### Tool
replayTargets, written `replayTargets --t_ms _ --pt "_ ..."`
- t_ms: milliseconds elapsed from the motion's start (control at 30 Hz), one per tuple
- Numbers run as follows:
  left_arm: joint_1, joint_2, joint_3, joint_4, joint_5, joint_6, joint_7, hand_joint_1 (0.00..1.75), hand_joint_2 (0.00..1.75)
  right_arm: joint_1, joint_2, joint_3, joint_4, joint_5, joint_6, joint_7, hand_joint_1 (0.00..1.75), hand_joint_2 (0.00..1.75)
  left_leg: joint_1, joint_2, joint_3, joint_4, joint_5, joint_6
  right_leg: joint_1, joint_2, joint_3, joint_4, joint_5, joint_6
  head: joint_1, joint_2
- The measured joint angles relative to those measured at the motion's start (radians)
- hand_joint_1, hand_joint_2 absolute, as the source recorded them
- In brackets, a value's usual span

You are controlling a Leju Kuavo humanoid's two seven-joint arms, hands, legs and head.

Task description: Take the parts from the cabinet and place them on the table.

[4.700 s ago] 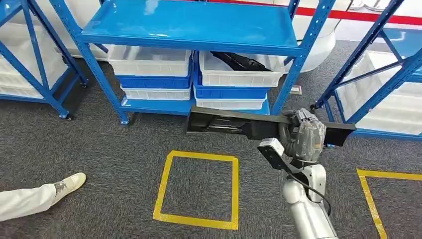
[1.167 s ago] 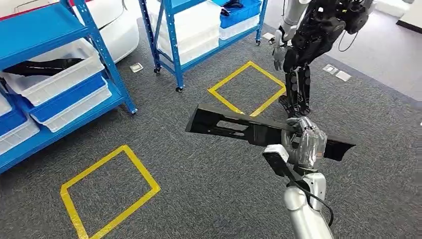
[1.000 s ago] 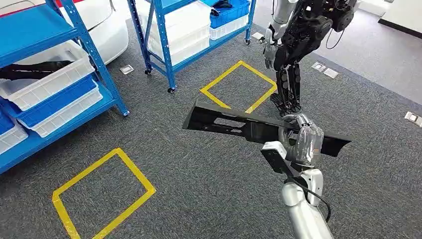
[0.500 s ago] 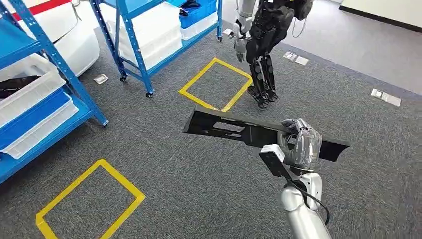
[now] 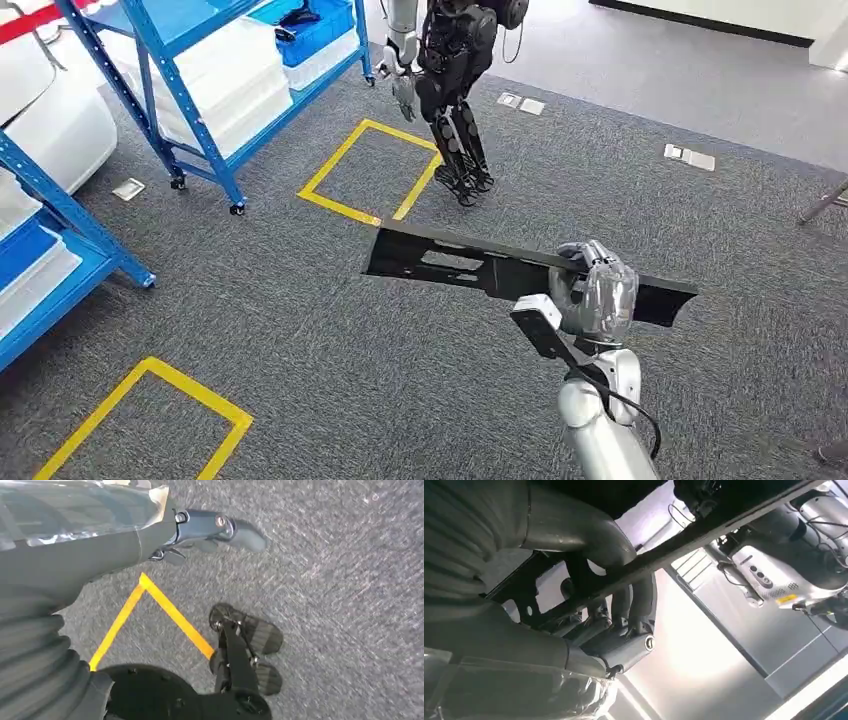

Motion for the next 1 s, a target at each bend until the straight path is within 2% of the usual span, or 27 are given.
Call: replayTargets --t_ms 67,100,133,167,200,233,267,300,333,367,400,433,500,567,600,633,667,700,733,767,800,833,867,900,933,967,1000 --pt "-0.004 0.001 0.0 0.0 0.0 -0.006 0.003 0.0 1.75 0.001 0.009 0.007 -0.003 0.006 0.0 0.004 1.75 1.75 -0.001 0.019 0.004 -0.011 0.011 0.008 0.001 0.018 -0.006 -0.005 0.007 0.011 0.0 0.0" --pt "-0.007 0.0 0.0 0.0 -0.003 -0.007 0.005 0.0 1.75 0.003 0.01 0.008 -0.004 0.007 0.0 0.005 1.75 1.75 0.011 0.031 0.011 -0.029 0.027 0.005 0.001 -0.015 -0.016 0.012 0.002 0.007 0.0 0.0" --pt "-0.009 -0.001 0.0 0.0 -0.006 -0.009 0.005 0.0 1.75 -0.001 0.011 0.01 -0.005 0.007 0.0 0.005 1.75 1.75 0.01 0.036 0.013 -0.035 0.028 0.009 0.003 -0.056 -0.032 0.041 -0.02 0.007 0.003 0.0" --pt "-0.01 0.0 0.0 0.0 -0.012 -0.014 0.005 0.0 1.75 -0.004 0.016 0.012 -0.005 0.008 0.001 0.006 1.75 1.75 0.011 0.05 0.011 -0.034 0.03 0.012 -0.001 -0.078 -0.069 0.115 -0.059 0.006 0.01 0.0" --pt "-0.011 0.0 0.0 0.0 -0.014 -0.017 0.004 0.0 1.75 -0.004 0.021 0.014 -0.005 0.008 0.002 0.006 1.75 1.75 0.011 0.065 0.01 -0.034 0.03 0.012 -0.007 -0.087 -0.112 0.206 -0.095 0.008 0.011 0.0" --pt "-0.013 0.0 0.0 0.0 -0.021 -0.019 0.001 0.0 1.75 -0.002 0.024 0.015 -0.005 0.008 0.002 0.006 1.75 1.75 0.012 0.077 0.007 -0.034 0.03 0.011 -0.012 -0.09 -0.144 0.272 -0.115 0.013 0.012 0.0" --pt "-0.016 0.001 -0.001 0.0 -0.025 -0.02 -0.001 0.0 1.75 0.0 0.027 0.018 -0.005 0.006 0.003 0.006 1.75 1.75 0.012 0.09 0.006 -0.034 0.029 0.01 -0.019 -0.093 -0.163 0.313 -0.124 0.023 0.012 0.0" --pt "-0.018 0.001 -0.002 0.0 -0.033 -0.022 -0.001 0.0 1.75 0.001 0.028 0.02 -0.005 0.001 0.003 0.004 1.75 1.75 0.013 0.102 0.006 -0.034 0.028 0.007 -0.026 -0.097 -0.155 0.301 -0.115 0.034 0.012 0.0" --pt "-0.021 0.002 -0.004 0.0 -0.038 -0.022 0.001 0.0 1.75 0.002 0.03 0.021 -0.005 -0.007 0.003 -0.001 1.75 1.75 0.016 0.114 0.007 -0.032 0.026 0.003 -0.033 -0.103 -0.121 0.244 -0.092 0.049 0.012 0.0" --pt "-0.024 0.003 -0.007 0.0 -0.042 -0.022 0.007 0.0 1.75 0.002 0.03 0.021 -0.005 -0.016 0.003 -0.005 1.75 1.75 0.02 0.125 0.008 -0.029 0.023 -0.004 -0.038 -0.116 -0.067 0.149 -0.059 0.064 0.012 0.0" --pt "-0.025 0.005 -0.011 0.0 -0.043 -0.021 0.01 0.0 1.75 0.002 0.032 0.021 -0.005 -0.027 0.003 -0.011 1.75 1.75 0.023 0.135 0.009 -0.022 0.017 -0.013 -0.041 -0.146 -0.005 0.044 -0.029 0.077 0.013 0.0" --pt "-0.026 0.011 -0.015 -0.002 -0.046 -0.021 0.013 0.0 1.75 0.001 0.034 0.021 -0.005 -0.036 0.003 -0.017 1.75 1.75 0.018 0.144 0.004 -0.018 0.01 -0.024 -0.035 -0.176 0.012 0.01 -0.037 0.071 0.017 0.0" --pt "-0.029 0.011 -0.02 -0.001 -0.053 -0.022 0.018 0.0 1.75 0.003 0.039 0.024 -0.003 -0.057 0.003 -0.03 1.75 1.75 0.018 0.159 0.005 -0.015 0.005 -0.039 -0.027 -0.149 0.011 0.01 -0.033 0.046 0.009 0.0" --pt "-0.039 0.009 -0.024 -0.001 -0.053 -0.011 0.036 0.0 1.75 0.003 0.036 0.023 0.0 -0.076 0.002 -0.041 1.75 1.75 0.024 0.177 0.01 -0.014 0.004 -0.051 -0.024 -0.13 0.004 0.009 -0.03 0.032 0.009 0.0" --pt "-0.048 0.008 -0.028 0.0 -0.055 -0.005 0.043 0.0 1.75 0.003 0.034 0.023 0.003 -0.085 0.001 -0.048 1.75 1.75 0.032 0.157 0.007 -0.008 -0.005 -0.061 -0.032 -0.12 0.007 0.006 -0.026 0.024 0.008 0.0" --pt "-0.052 0.008 -0.029 -0.001 -0.058 -0.004 0.045 0.0 1.75 0.002 0.032 0.021 0.005 -0.093 0.0 -0.055 1.75 1.75 0.033 0.112 -0.004 0.024 -0.03 -0.062 -0.031 -0.112 0.007 0.007 -0.026 0.022 0.005 0.0" --pt "-0.054 0.008 -0.032 0.0 -0.063 -0.004 0.046 0.0 1.75 0.001 0.031 0.02 0.007 -0.096 -0.001 -0.06 1.75 1.75 0.034 0.084 -0.033 0.085 -0.067 -0.062 -0.028 -0.105 0.007 0.007 -0.026 0.017 0.003 0.0" --pt "-0.054 0.008 -0.035 0.0 -0.065 -0.004 0.047 0.0 1.75 0.002 0.032 0.02 0.01 -0.1 -0.002 -0.064 1.75 1.75 0.034 0.068 -0.075 0.173 -0.11 -0.061 -0.024 -0.096 0.006 0.007 -0.025 0.01 0.001 0.0" --pt "-0.051 0.008 -0.037 0.0 -0.066 -0.004 0.048 0.0 1.75 0.003 0.031 0.02 0.013 -0.102 -0.002 -0.068 1.75 1.75 0.034 0.061 -0.119 0.257 -0.141 -0.06 -0.02 -0.084 0.006 0.007 -0.026 0.009 0.001 0.0" --pt "-0.05 0.009 -0.04 0.0 -0.067 -0.004 0.048 0.0 1.75 0.006 0.029 0.019 0.015 -0.104 -0.003 -0.07 1.75 1.75 0.034 0.058 -0.151 0.311 -0.151 -0.058 -0.017 -0.07 0.006 0.007 -0.026 0.009 0.001 0.0" --pt "-0.049 0.01 -0.044 0.0 -0.069 -0.005 0.048 0.0 1.75 0.009 0.026 0.019 0.016 -0.104 -0.003 -0.07 1.75 1.75 0.033 0.056 -0.16 0.313 -0.134 -0.053 -0.015 -0.057 0.006 0.008 -0.026 0.009 0.001 0.0" --pt "-0.049 0.01 -0.045 0.0 -0.073 -0.007 0.047 0.0 1.75 0.01 0.023 0.019 0.015 -0.104 -0.003 -0.071 1.75 1.75 0.033 0.053 -0.147 0.272 -0.097 -0.048 -0.014 -0.045 0.008 0.008 -0.026 0.009 0.001 0.0" --pt "-0.049 0.01 -0.046 0.0 -0.074 -0.007 0.047 0.0 1.75 0.01 0.02 0.019 0.015 -0.102 -0.004 -0.071 1.75 1.75 0.033 0.047 -0.113 0.193 -0.047 -0.041 -0.013 -0.031 0.01 0.008 -0.026 0.009 0.001 0.0" --pt "-0.05 0.01 -0.047 0.0 -0.074 -0.007 0.047 0.0 1.75 0.009 0.018 0.019 0.015 -0.097 -0.005 -0.07 1.75 1.75 0.032 0.029 -0.072 0.105 0.0 -0.035 -0.014 -0.02 0.013 0.008 -0.026 0.009 0.0 0.0" --pt "-0.05 0.012 -0.048 0.0 -0.074 -0.007 0.047 0.0 1.75 0.008 0.016 0.019 0.014 -0.093 -0.005 -0.068 1.75 1.75 0.033 -0.022 -0.04 0.033 0.025 -0.029 -0.016 -0.011 0.013 0.008 -0.026 0.01 0.001 0.0" --pt "-0.05 0.012 -0.049 0.0 -0.074 -0.007 0.047 0.0 1.75 0.006 0.015 0.018 0.014 -0.092 -0.005 -0.065 1.75 1.75 0.034 -0.031 -0.031 0.01 0.016 -0.028 -0.004 -0.002 0.009 0.014 -0.027 0.012 0.002 0.0" --pt "-0.051 0.012 -0.051 0.0 -0.075 -0.007 0.047 0.0 1.75 0.004 0.014 0.018 0.014 -0.089 -0.005 -0.065 1.75 1.75 0.027 -0.016 -0.032 0.013 0.016 -0.031 -0.012 0.008 0.003 0.011 -0.023 0.017 0.002 0.0"
